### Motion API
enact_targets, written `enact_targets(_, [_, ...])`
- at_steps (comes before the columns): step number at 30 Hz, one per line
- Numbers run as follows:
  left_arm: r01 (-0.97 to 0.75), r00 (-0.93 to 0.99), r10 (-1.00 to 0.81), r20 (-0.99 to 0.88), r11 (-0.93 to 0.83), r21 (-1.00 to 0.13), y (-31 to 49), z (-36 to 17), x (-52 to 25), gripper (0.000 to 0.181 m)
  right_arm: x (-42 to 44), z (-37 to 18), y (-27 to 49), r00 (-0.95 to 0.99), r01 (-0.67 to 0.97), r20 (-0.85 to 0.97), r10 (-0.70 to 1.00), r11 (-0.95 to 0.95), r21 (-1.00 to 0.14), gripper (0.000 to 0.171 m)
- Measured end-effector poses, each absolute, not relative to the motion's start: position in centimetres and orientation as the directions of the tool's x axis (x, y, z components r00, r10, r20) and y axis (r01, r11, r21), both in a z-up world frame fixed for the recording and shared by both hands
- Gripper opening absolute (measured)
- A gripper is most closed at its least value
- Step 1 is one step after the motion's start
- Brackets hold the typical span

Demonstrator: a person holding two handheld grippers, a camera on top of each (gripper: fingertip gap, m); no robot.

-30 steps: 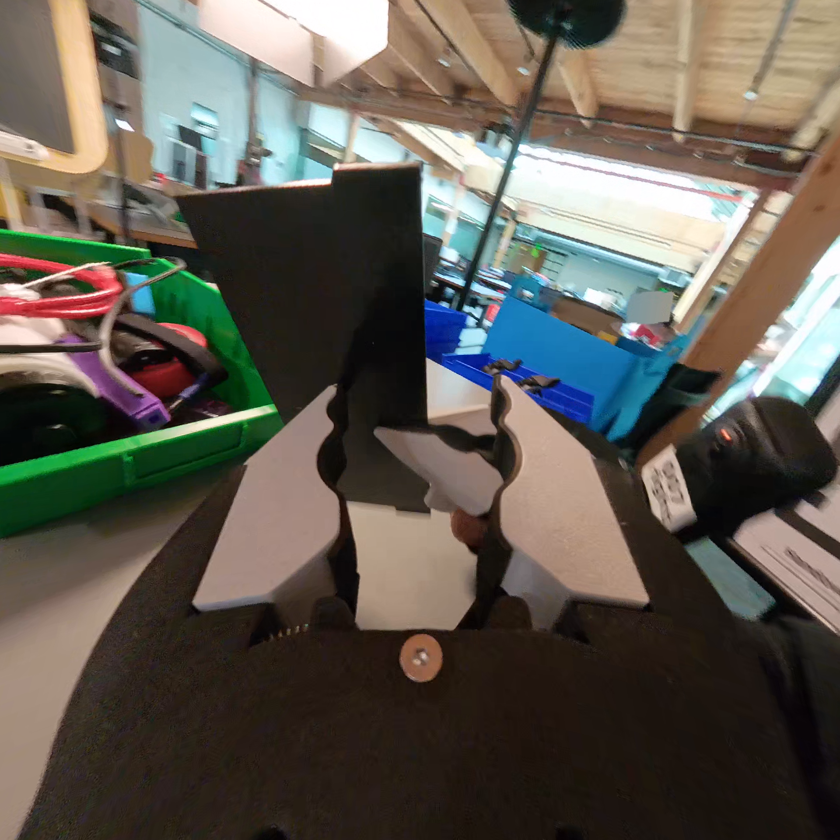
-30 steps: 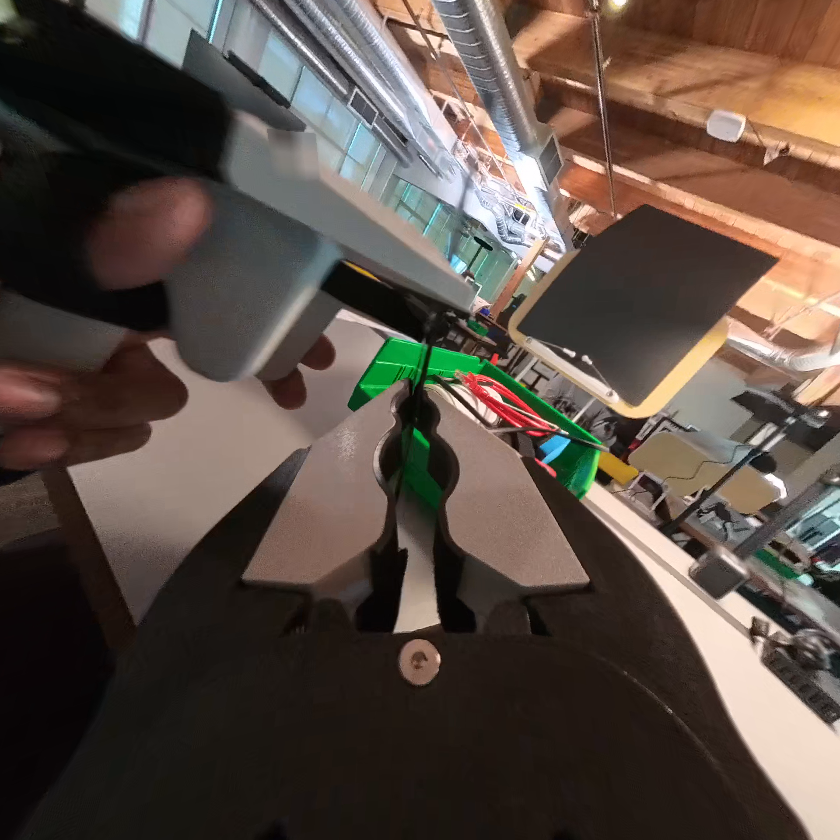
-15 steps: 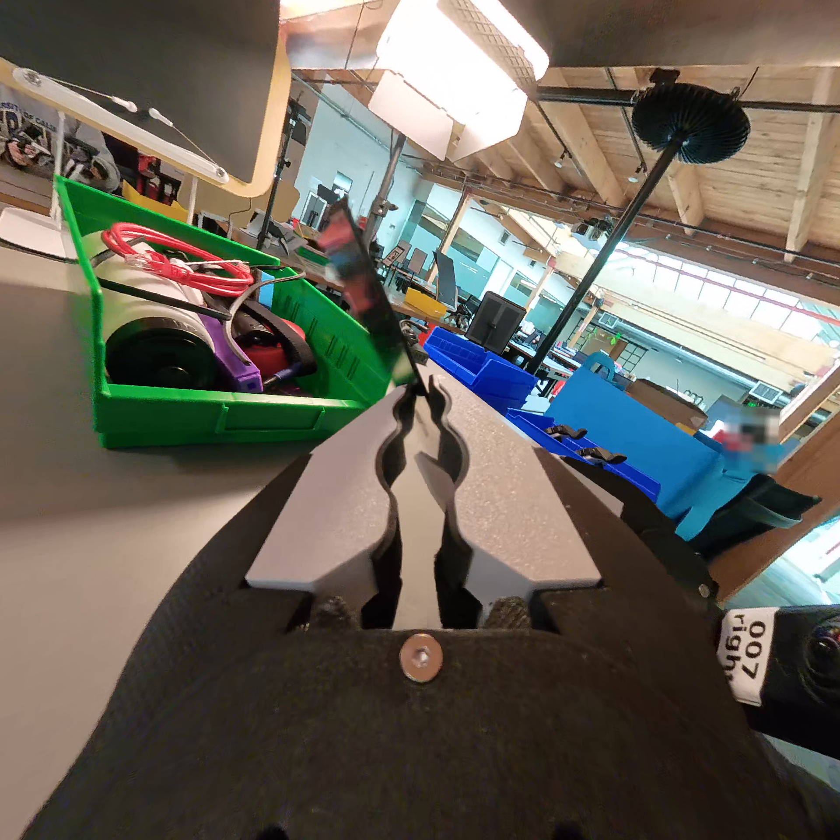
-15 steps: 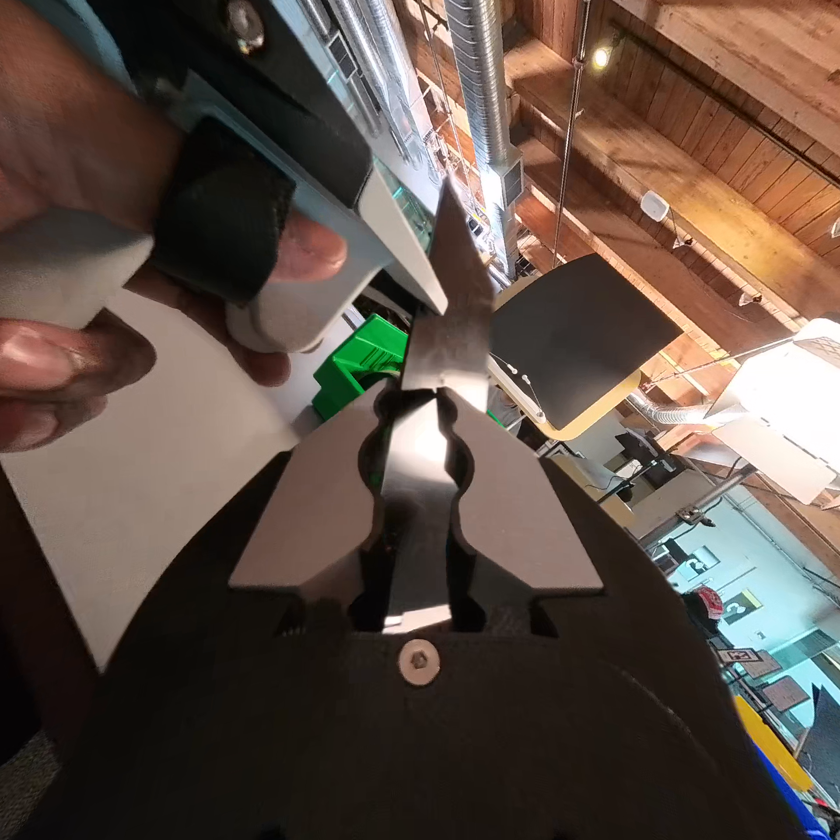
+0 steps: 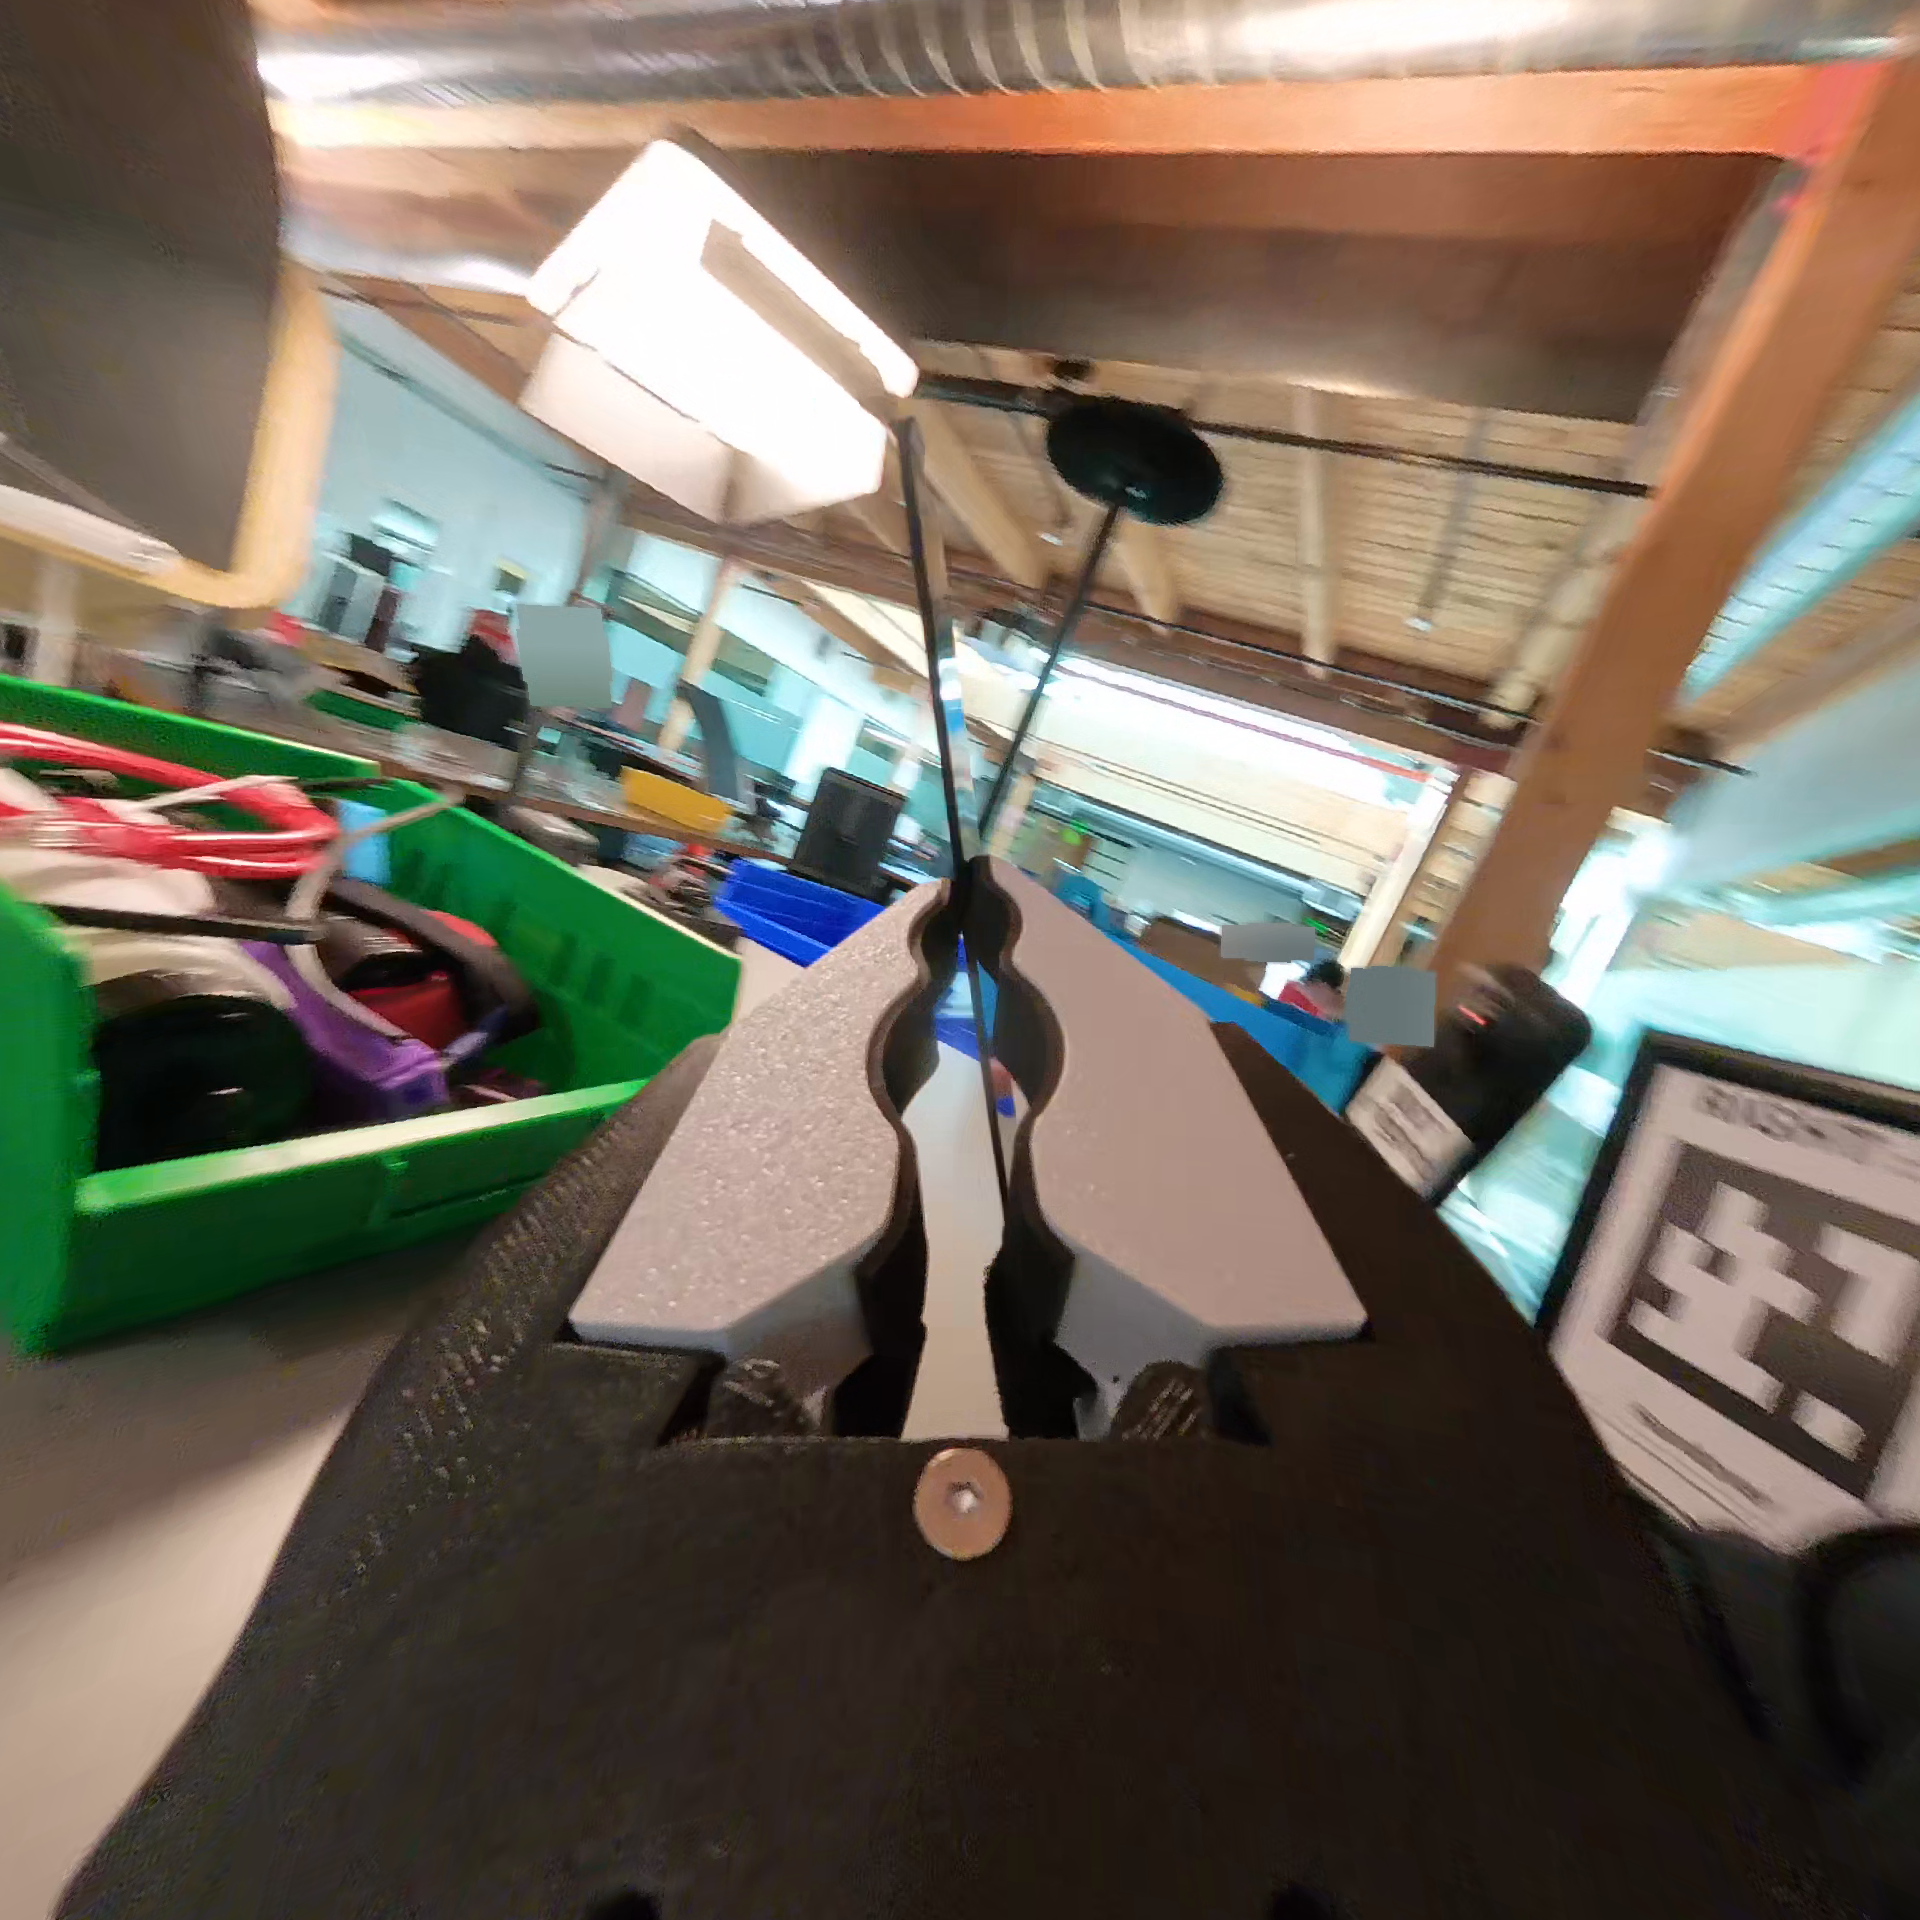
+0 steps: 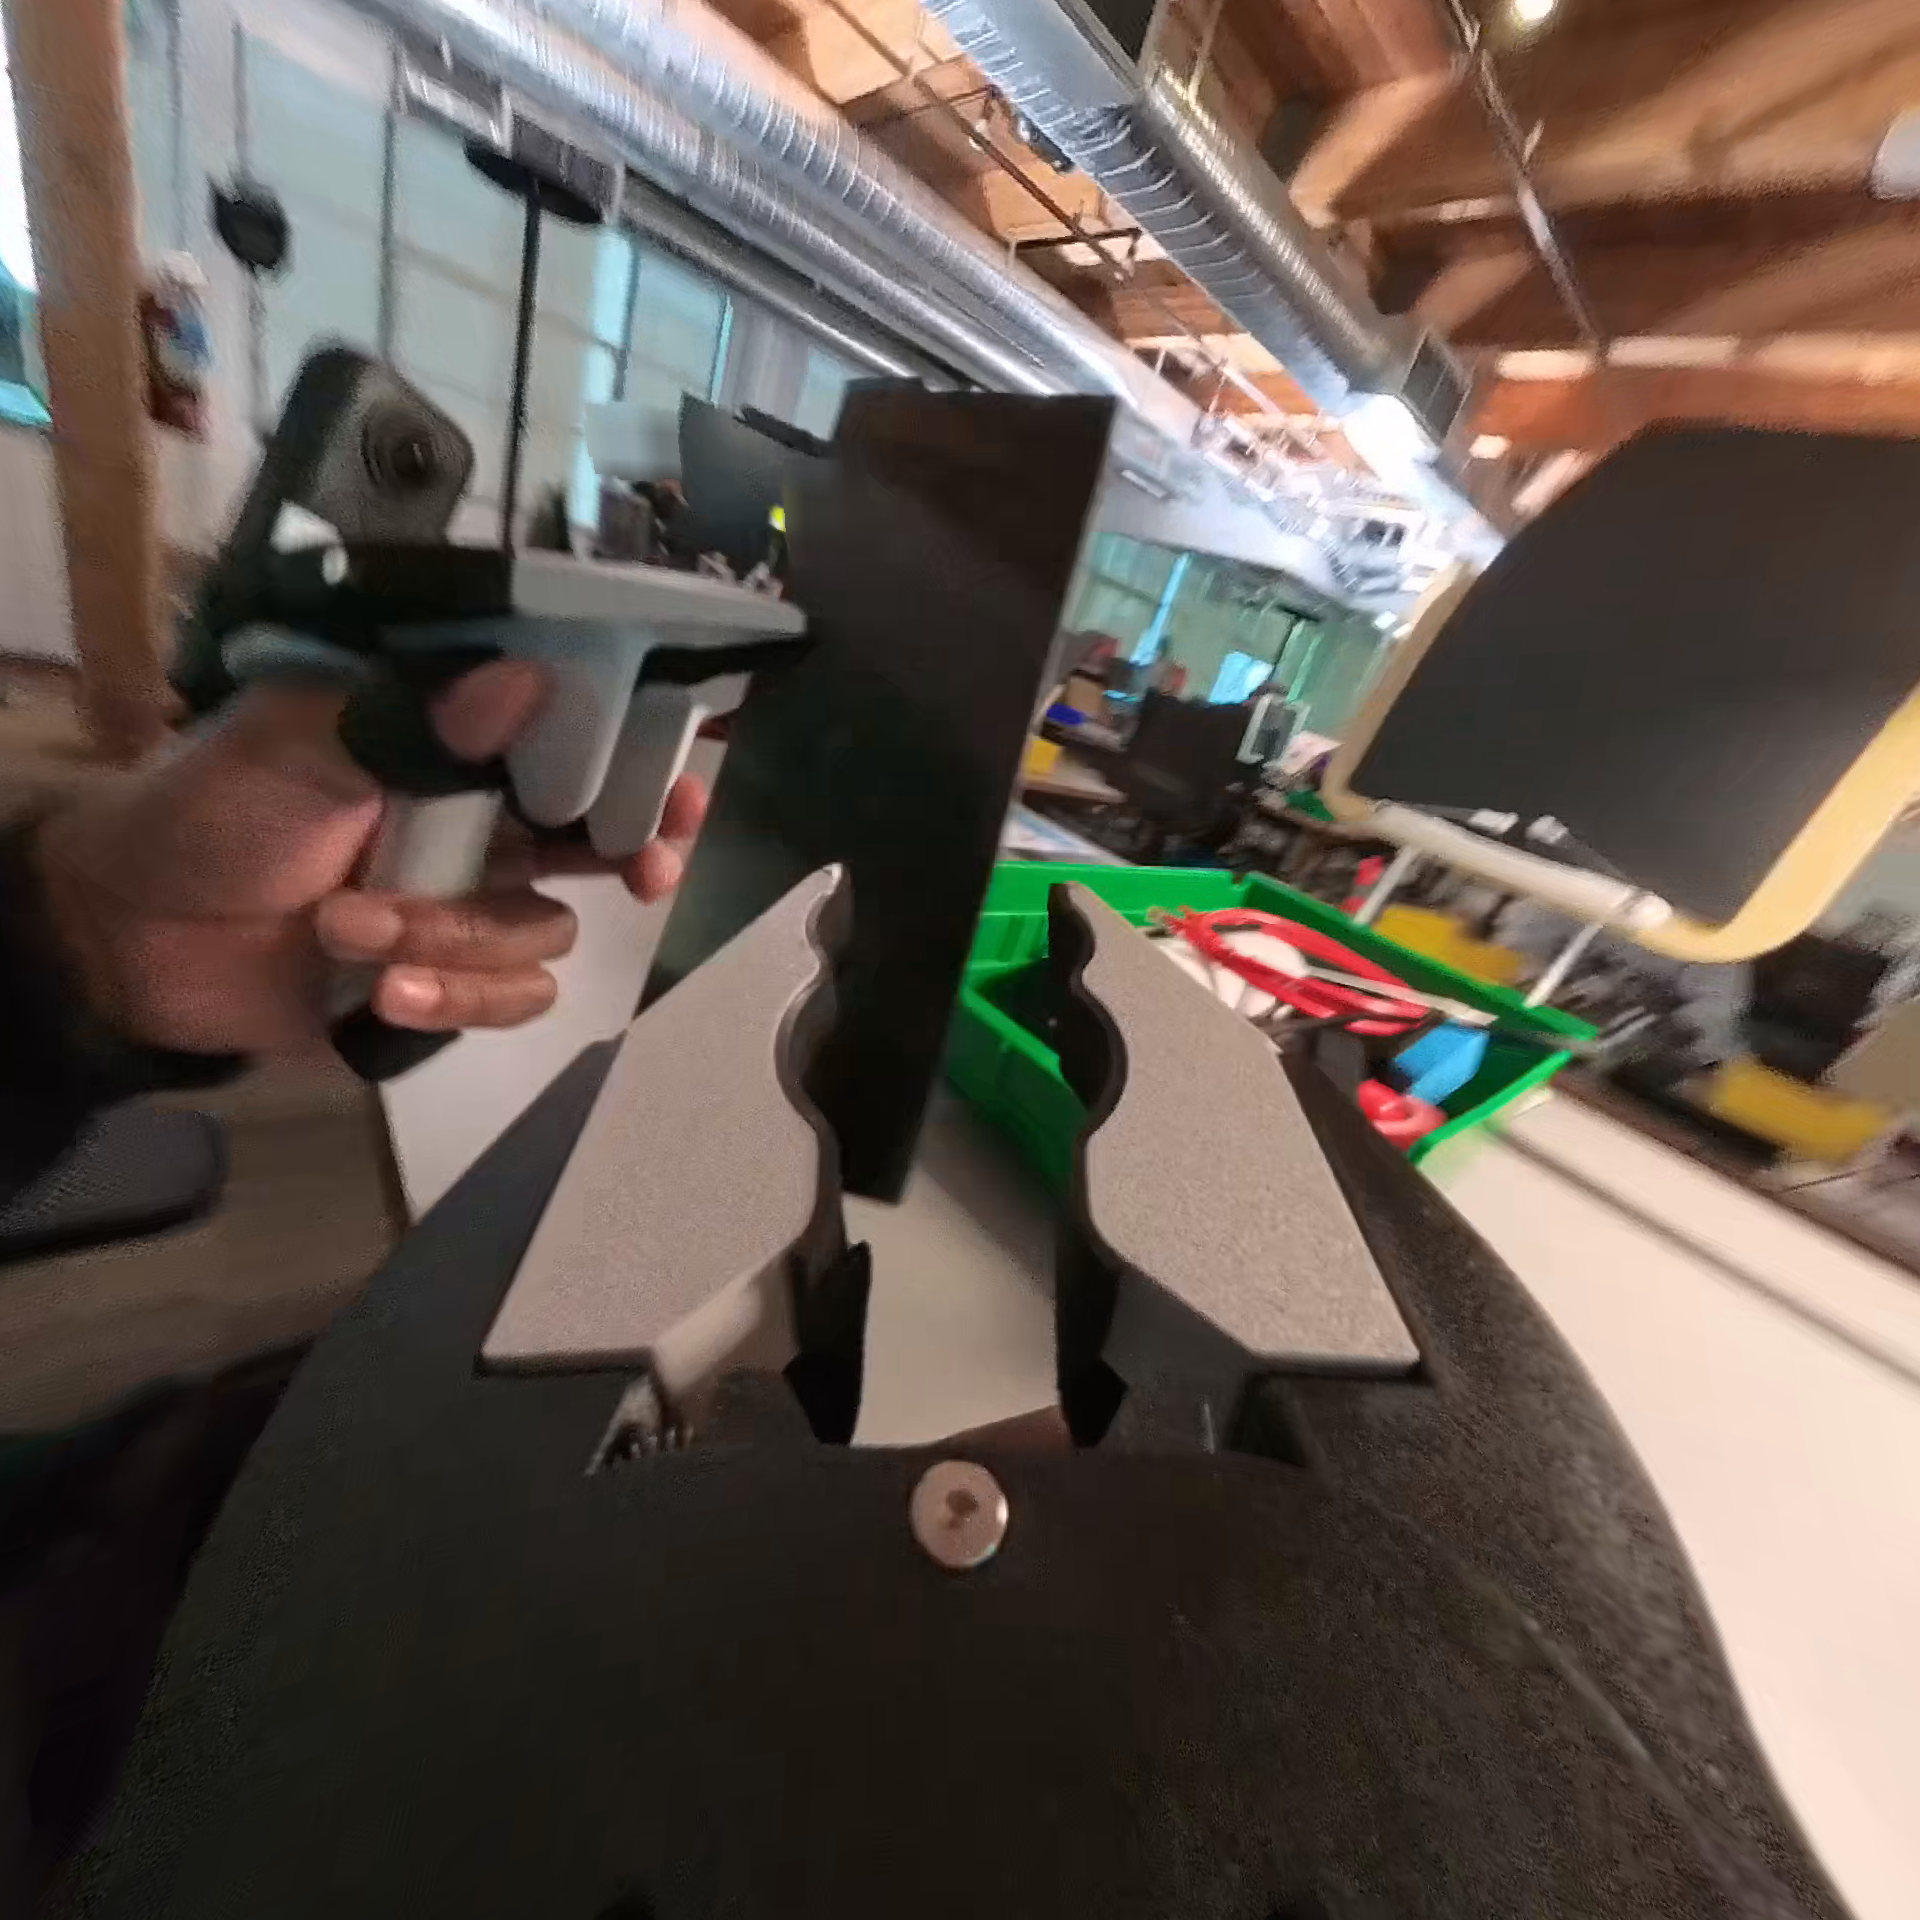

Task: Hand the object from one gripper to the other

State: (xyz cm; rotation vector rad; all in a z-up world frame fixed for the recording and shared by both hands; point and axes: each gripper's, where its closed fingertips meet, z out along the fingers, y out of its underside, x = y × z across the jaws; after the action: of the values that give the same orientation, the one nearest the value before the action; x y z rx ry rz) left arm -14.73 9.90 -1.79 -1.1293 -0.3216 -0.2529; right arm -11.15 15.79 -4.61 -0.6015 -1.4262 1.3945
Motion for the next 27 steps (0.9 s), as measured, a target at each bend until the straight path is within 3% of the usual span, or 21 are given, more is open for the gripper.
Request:
enact_targets(5, [0.432, 0.884, -0.298, 0.361, 0.222, -0.874, 10.9, -2.9, -11.5, 0.002, -10.3, -5.1, 15.1, -0.655, -0.097, -0.026, 0.755, -0.118, -0.988, 0.039])
enact_targets(9, [0.483, 0.841, -0.352, 0.409, 0.151, -0.862, 11.7, -4.3, -10.9, 0.004, -9.6, -5.9, 13.8, -0.742, -0.037, -0.070, 0.666, -0.145, -0.989, 0.007])
enact_targets(14, [0.509, 0.853, -0.236, 0.466, 0.174, -0.843, 12.2, -5.1, -13.0, 0.031, -10.6, -5.0, 16.1, -0.574, -0.166, 0.082, 0.815, -0.018, -0.986, 0.003])
enact_targets(18, [0.446, 0.894, -0.119, 0.432, 0.157, -0.881, 12.7, -5.1, -13.2, 0.049, -11.5, -4.4, 19.0, -0.294, -0.247, 0.286, 0.912, 0.217, -0.944, 0.002])
enact_targets(21, [0.379, 0.921, 0.025, 0.388, 0.161, -0.911, 13.6, -4.9, -12.7, 0.053, -12.3, -5.1, 19.5, -0.121, -0.212, 0.418, 0.901, 0.388, -0.897, 0.002])
enact_targets(27, [0.274, 0.915, 0.257, 0.312, 0.173, -0.946, 14.5, -4.7, -11.6, 0.052, -13.4, -7.4, 16.9, -0.005, -0.154, 0.602, 0.798, 0.595, -0.789, 0.002])
